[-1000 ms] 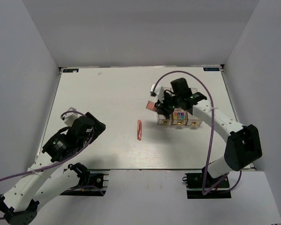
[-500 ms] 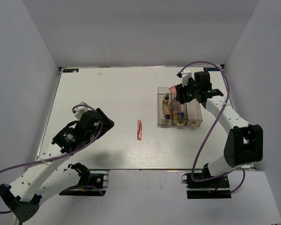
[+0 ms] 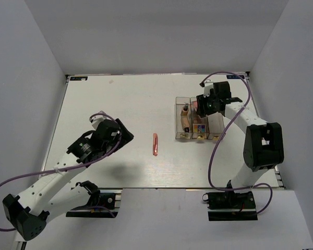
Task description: Organize the makeup
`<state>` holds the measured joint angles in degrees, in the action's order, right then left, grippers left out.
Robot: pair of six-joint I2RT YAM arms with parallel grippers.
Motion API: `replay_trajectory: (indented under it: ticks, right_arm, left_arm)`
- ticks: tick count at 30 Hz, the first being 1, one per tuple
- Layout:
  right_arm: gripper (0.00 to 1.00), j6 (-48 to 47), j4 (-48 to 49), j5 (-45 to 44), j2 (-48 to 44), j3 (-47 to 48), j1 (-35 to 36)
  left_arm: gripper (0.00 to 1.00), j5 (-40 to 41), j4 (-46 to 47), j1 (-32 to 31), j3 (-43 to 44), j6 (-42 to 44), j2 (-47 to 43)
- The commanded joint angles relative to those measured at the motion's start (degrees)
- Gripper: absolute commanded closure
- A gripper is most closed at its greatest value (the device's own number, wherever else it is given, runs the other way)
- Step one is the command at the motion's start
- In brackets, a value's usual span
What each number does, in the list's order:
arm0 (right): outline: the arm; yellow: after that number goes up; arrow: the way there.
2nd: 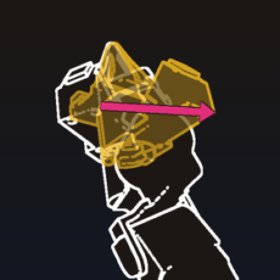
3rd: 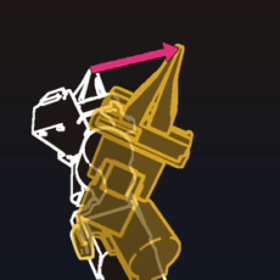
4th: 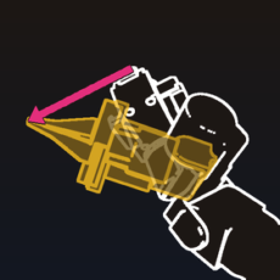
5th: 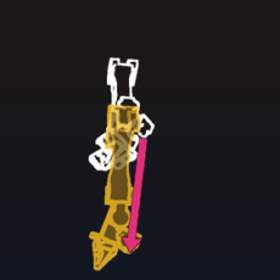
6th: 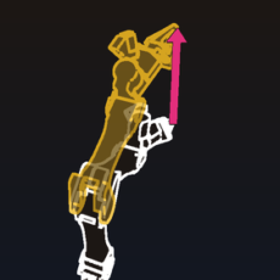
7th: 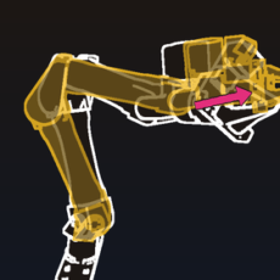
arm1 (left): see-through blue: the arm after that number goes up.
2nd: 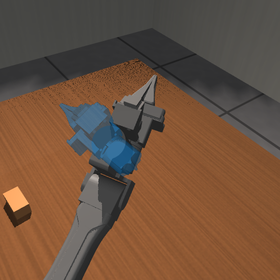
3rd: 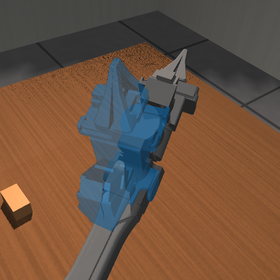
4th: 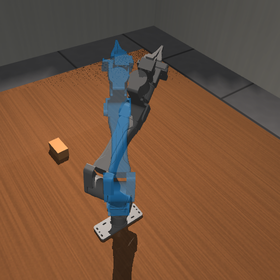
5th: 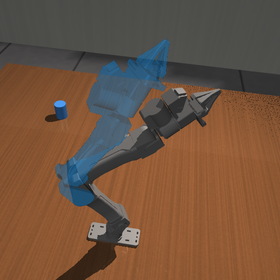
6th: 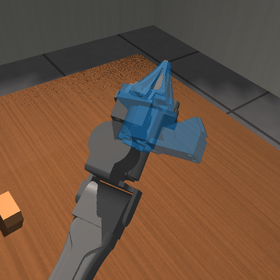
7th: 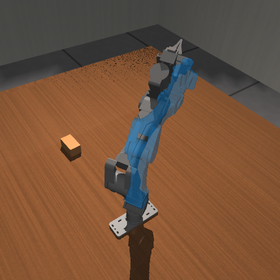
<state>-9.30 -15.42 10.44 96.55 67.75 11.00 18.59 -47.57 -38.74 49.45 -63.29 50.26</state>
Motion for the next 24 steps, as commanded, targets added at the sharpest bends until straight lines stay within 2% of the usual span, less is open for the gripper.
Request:
replay_trajectory:
  ticks: [1,8,11,15,17,19,20,21,22,24]
  right_arm:
    - [0.5,2.1,2.5,0.4,0.8,3.7,-0.3]
    - [0.35,3.5,1.8,1.2,1.6,3.5,-1.1]
    - [0.24,3.9,1.4,1.9,1.4,3.4,-1.6]
    - [0.25,4.2,1.1,3.4,0.7,3.4,-2.0]
    - [0.3,4.4,0.7,6.1,-0.4,3.3,-2.4]
    - [0.42,4.3,1.0,10.1,-1.4,2.7,-2.7]
    - [0.66,4.0,1.4,15.3,-2.7,1.4,-3.4]
    - [0.78,3.7,2.0,17.8,-3.5,0.6,-3.4]
    - [0.86,3.7,2.8,19.8,-4.4,-0.4,-3.7]
    - [0.98,3.8,5.2,24.9,-7.1,-3.4,-4.0]
  left_arm:
    - [0.04,-3.1,5.2,0.2,-0.2,2.8,2.6]
    - [0.03,-6.9,11.9,0.2,2.6,8.3,13.7]
    - [0.03,-8.4,14.2,0.2,5.3,11.4,20.0]
    - [0.04,-9.8,16.5,0.2,9.3,15.6,29.3]
    - [0.05,-10.1,17.2,0.2,10.9,17.1,32.1]
    - [0.12,-10.3,18.2,0.2,13.2,19.3,36.2]
    - [0.15,-10.7,18.6,0.2,13.8,20.1,37.7]
    - [0.19,-10.9,19.0,0.2,15.5,21.4,39.1]
    - [0.26,-11.2,19.1,0.2,16.5,22.1,42.0]
    - [0.32,-12.3,18.8,0.2,19.3,23.5,44.8]
